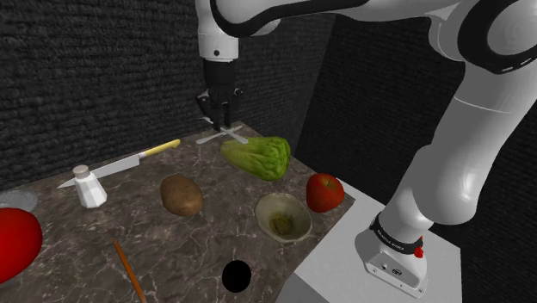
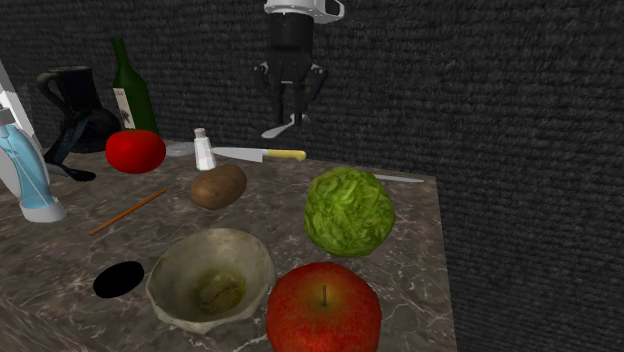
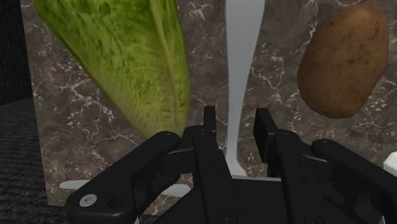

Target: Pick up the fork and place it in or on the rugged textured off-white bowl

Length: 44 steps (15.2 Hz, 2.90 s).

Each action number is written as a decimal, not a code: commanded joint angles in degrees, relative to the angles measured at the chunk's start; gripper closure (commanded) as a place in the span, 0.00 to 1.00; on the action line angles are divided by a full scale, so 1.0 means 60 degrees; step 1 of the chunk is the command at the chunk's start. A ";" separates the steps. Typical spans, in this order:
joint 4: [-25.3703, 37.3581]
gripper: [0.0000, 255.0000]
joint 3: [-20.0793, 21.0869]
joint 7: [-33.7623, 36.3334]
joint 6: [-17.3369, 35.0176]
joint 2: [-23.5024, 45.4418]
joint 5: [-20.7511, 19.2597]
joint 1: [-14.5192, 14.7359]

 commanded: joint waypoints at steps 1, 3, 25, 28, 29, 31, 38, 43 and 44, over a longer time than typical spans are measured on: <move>-0.0791 1.00 0.0060 0.0031 0.0150 -0.0665 0.0183 0.0024; -0.1665 1.00 0.0125 0.0067 0.0338 -0.1380 0.0394 0.0076; -0.7736 1.00 0.0916 0.0908 0.0671 -0.7387 0.2643 0.1649; -0.8042 1.00 0.1008 0.0867 0.1095 -0.7268 0.2718 0.1667; -0.8140 1.00 0.1039 0.0853 0.1239 -0.7221 0.2744 0.1672; -0.8391 1.00 0.1125 0.0818 0.1626 -0.7084 0.2812 0.1685; -0.8391 1.00 0.1125 0.0818 0.1626 -0.7084 0.2812 0.1685; -0.8391 0.00 0.1124 0.0818 0.1626 -0.7084 0.2812 0.1685; -0.8391 0.00 0.1125 0.0818 0.1626 -0.7084 0.2812 0.1685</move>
